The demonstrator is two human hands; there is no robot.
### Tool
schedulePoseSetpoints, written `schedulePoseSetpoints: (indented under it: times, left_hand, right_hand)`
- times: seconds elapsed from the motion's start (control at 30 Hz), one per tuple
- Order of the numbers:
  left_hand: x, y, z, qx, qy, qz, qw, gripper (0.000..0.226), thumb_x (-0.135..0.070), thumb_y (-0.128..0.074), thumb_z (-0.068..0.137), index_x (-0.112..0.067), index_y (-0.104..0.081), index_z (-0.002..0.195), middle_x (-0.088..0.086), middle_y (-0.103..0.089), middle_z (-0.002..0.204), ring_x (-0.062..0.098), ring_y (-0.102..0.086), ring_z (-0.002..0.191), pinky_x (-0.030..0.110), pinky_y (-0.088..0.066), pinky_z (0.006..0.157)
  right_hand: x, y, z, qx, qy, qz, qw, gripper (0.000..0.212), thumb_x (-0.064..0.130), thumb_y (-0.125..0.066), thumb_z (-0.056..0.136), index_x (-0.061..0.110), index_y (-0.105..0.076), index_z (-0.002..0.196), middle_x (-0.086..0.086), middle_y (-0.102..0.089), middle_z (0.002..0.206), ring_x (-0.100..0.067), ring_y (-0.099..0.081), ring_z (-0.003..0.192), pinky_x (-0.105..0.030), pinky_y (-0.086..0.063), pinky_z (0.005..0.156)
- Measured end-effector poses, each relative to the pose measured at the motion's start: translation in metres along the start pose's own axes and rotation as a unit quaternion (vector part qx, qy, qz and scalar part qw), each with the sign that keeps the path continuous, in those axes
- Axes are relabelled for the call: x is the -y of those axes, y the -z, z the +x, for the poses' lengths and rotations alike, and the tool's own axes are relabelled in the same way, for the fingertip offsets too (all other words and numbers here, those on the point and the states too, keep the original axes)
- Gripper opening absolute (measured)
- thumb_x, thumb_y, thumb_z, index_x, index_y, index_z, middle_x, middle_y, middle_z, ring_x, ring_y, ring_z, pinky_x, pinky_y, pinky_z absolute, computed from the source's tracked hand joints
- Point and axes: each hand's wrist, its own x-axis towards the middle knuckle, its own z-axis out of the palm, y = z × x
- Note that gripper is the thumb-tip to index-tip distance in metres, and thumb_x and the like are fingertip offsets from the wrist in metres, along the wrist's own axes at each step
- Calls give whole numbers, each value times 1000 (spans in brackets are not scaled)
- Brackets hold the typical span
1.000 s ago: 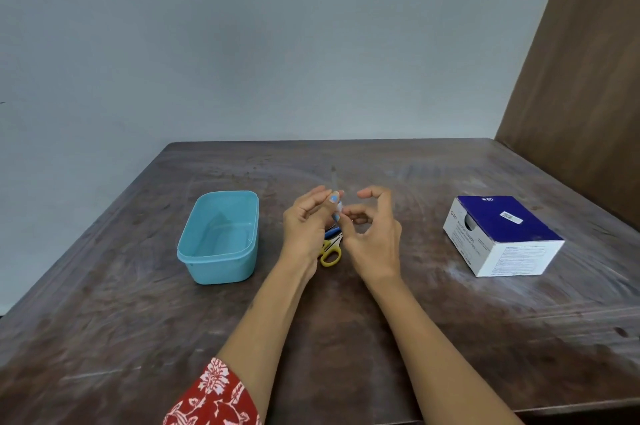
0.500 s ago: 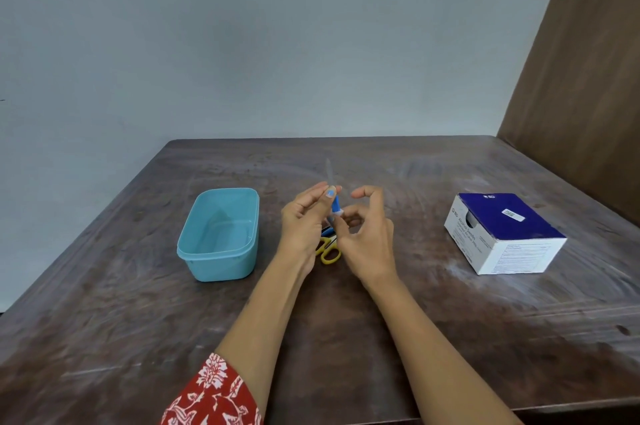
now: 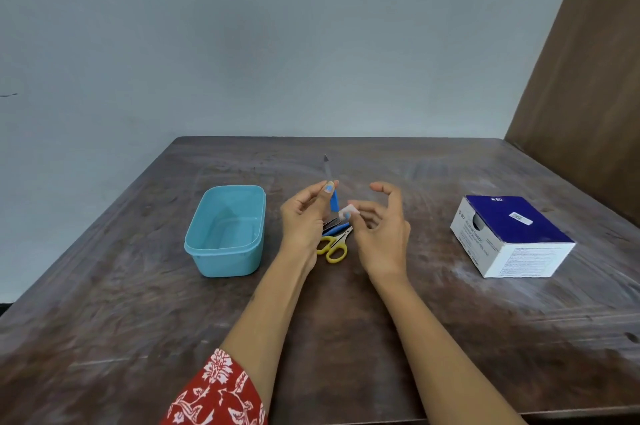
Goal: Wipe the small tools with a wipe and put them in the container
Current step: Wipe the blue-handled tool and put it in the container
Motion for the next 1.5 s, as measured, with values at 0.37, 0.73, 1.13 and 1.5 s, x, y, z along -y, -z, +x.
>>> schedulePoseSetpoints:
  times: [0.37,0.73,1.13,1.5]
  left_hand:
    - [5,-2,-1,13,-17,31,999,18,-7,-63,85,-4,-69,102,1,-69,81,6,-65,71,15,-54,66]
    - [2,0,-2,7,-62,64,996,20,-5,-65,83,-6,-68,102,-6,-66,76,-7,-63,61,8,-50,59]
    - [2,6,1,50,-29,47,997,20,-7,-65,83,-6,-69,102,1,-70,89,10,-66,82,22,-56,76]
    - [1,5,2,63,-24,61,996,23,-9,-63,85,1,-68,106,-2,-67,84,-10,-60,64,5,-45,58]
  right_hand:
    - [3,-3,-3,7,36,-4,999,51,-9,-56,82,25,-42,117,9,-69,91,0,-67,89,-16,-52,80]
    - [9,-3,-6,7,39,42,998,73,-10,-58,85,26,-23,138,-2,-69,102,-4,-67,95,-24,-55,84]
    - [0,-3,-2,16,22,21,999,53,-3,-64,84,26,-38,119,9,-70,77,-1,-67,74,-10,-50,69]
    - [4,-6,-4,16,54,-13,998,45,2,-63,85,24,-35,112,10,-65,74,1,-64,71,-7,-46,63]
